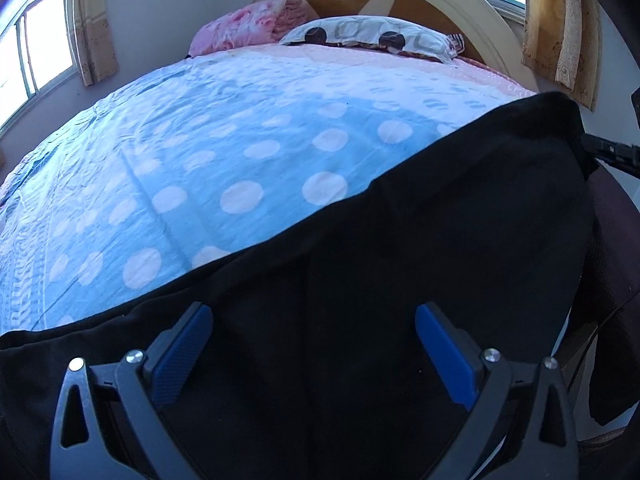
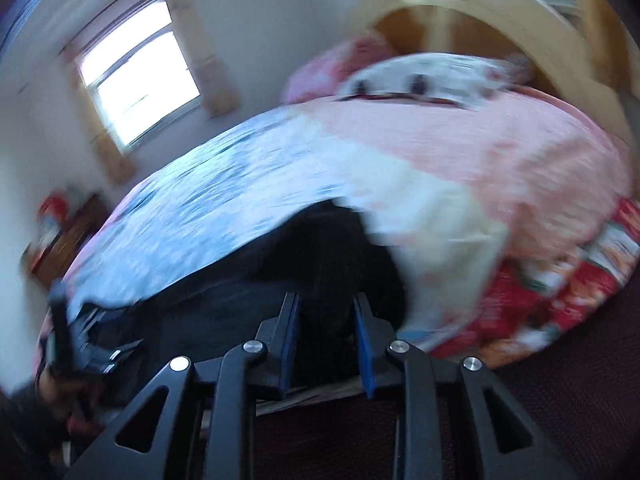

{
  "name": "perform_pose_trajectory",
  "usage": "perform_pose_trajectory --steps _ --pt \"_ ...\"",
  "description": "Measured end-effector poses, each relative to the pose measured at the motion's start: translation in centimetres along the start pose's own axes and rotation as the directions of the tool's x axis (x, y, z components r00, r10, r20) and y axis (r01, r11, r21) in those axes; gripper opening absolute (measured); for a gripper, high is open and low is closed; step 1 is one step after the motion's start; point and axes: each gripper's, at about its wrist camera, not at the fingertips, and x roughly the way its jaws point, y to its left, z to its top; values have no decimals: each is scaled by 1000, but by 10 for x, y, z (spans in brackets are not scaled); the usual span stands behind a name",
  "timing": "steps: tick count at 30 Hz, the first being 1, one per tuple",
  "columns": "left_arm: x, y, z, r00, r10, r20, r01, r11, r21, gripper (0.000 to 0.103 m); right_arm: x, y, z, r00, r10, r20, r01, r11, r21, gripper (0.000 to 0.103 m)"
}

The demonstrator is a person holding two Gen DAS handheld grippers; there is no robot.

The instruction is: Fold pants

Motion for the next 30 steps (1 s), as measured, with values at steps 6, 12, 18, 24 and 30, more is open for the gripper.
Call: perform_pose_trajectory --steps 6,12,18,24,30 --pt "0 1 0 1000 -4 1 4 1000 1 103 -2 -23 0 991 -136 19 135 989 62 28" --pt "-3 1 -3 1000 -6 5 6 1000 3 103 6 -57 2 991 -133 -30 137 978 161 48" --pt "-3 1 -5 1000 -7 25 7 1000 7 103 17 -72 0 998 -22 -63 36 972 232 43" --pt "-4 1 -6 1000 -11 27 11 1000 1 103 2 -50 5 1000 18 -26 -13 987 160 9" --pt "-24 18 -6 994 -89 56 95 990 -102 103 -25 21 17 999 22 37 -22 1000 -8 7"
